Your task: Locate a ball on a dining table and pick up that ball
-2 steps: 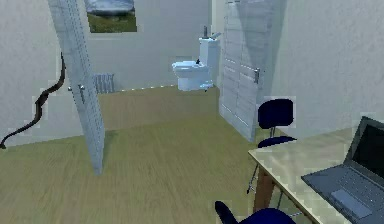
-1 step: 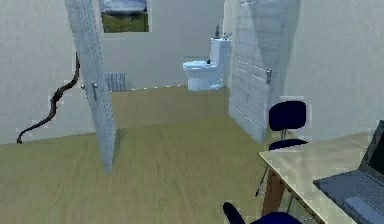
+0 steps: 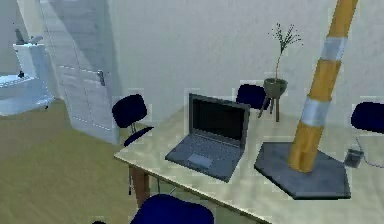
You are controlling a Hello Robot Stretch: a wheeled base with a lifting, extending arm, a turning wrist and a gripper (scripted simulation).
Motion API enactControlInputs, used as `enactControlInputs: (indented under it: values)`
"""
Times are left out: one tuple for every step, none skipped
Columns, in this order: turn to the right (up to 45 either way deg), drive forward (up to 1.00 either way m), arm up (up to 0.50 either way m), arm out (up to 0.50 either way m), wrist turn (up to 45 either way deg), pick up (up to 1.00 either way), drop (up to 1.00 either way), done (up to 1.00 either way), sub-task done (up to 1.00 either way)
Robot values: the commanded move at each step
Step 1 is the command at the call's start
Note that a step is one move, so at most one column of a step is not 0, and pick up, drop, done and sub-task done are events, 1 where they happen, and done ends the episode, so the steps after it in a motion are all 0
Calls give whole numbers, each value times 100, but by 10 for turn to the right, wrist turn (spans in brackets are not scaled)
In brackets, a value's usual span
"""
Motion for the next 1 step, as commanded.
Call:
enactControlInputs:
  values:
    - [270,0,0,0,0,0,0,0,0]
